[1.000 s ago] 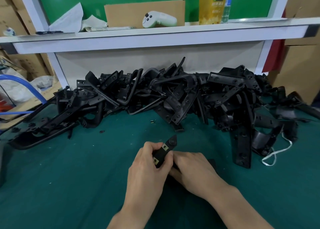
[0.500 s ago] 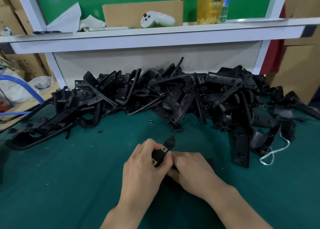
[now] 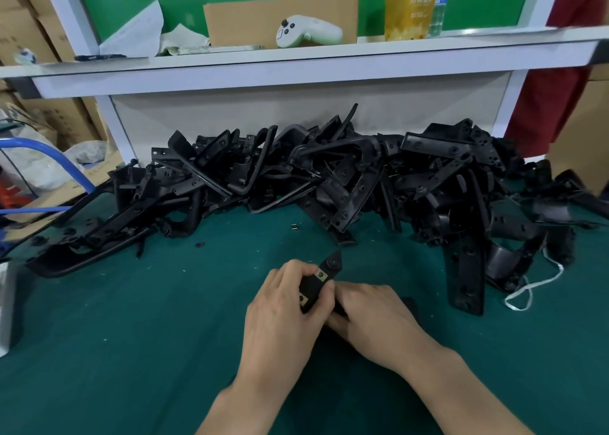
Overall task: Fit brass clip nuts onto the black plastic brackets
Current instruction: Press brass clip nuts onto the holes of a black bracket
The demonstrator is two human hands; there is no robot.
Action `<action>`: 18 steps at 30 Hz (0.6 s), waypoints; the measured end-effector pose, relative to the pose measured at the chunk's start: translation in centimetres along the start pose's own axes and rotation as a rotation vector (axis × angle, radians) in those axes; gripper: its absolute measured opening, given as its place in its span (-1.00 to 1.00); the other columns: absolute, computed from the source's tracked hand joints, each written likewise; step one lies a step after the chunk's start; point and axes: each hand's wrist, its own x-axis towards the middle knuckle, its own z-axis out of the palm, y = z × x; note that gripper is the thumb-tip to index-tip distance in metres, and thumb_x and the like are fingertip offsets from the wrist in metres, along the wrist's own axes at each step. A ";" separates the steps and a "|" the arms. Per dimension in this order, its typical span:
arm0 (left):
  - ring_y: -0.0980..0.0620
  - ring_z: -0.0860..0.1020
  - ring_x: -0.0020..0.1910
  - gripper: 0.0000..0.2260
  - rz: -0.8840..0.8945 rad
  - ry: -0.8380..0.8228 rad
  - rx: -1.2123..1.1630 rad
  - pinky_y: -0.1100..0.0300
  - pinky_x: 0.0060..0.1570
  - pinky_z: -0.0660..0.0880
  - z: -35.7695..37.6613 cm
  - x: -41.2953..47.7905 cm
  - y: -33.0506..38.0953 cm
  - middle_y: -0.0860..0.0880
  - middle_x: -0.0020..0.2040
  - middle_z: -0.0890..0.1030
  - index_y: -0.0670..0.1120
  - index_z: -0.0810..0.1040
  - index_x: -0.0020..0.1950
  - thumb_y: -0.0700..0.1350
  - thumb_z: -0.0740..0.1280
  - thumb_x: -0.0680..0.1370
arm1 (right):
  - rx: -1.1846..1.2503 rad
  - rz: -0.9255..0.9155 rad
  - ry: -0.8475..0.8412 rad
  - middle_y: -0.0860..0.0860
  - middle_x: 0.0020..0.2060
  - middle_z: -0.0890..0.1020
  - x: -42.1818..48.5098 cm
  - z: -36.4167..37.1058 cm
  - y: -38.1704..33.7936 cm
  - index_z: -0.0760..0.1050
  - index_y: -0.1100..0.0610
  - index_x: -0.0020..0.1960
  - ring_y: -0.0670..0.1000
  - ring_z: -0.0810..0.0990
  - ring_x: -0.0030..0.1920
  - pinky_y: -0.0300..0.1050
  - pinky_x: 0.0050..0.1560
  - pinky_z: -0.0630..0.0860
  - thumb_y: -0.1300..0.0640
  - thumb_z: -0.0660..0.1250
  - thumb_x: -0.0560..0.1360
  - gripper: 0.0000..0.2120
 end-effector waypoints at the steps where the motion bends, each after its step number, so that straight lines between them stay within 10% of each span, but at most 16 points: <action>1: 0.20 0.51 -0.08 -0.85 0.004 0.001 -0.002 0.23 -0.19 0.50 0.0 0.1 0.0 0.27 -0.15 0.49 0.22 0.40 -0.04 0.22 0.30 0.50 | -0.007 0.002 0.002 -0.09 -0.16 0.62 0.0 0.1 0.1 0.31 -0.07 -0.08 0.00 0.58 -0.21 -0.08 -0.22 0.41 -0.28 -0.06 0.48 -0.67; 13: 0.23 0.51 -0.02 -0.69 0.014 -0.017 -0.021 0.30 -0.11 0.48 -0.4 0.3 -0.6 0.38 0.09 0.45 0.28 0.38 0.13 0.35 0.28 0.47 | 0.036 0.057 0.114 -0.19 -0.31 0.42 0.1 0.0 0.0 0.20 -0.19 -0.10 -0.04 0.55 -0.24 -0.18 -0.38 0.22 -0.24 0.07 0.56 -0.84; 18: 0.24 0.53 -0.02 -0.67 0.025 0.046 -0.029 0.24 -0.10 0.51 -0.8 0.6 -0.7 0.30 -0.08 0.50 0.22 0.43 0.09 0.37 0.24 0.46 | 0.031 0.127 0.232 -0.22 -0.28 0.45 0.0 -0.5 0.0 0.34 -0.14 0.00 -0.04 0.58 -0.23 -0.11 -0.32 0.33 -0.51 -0.29 0.44 -0.39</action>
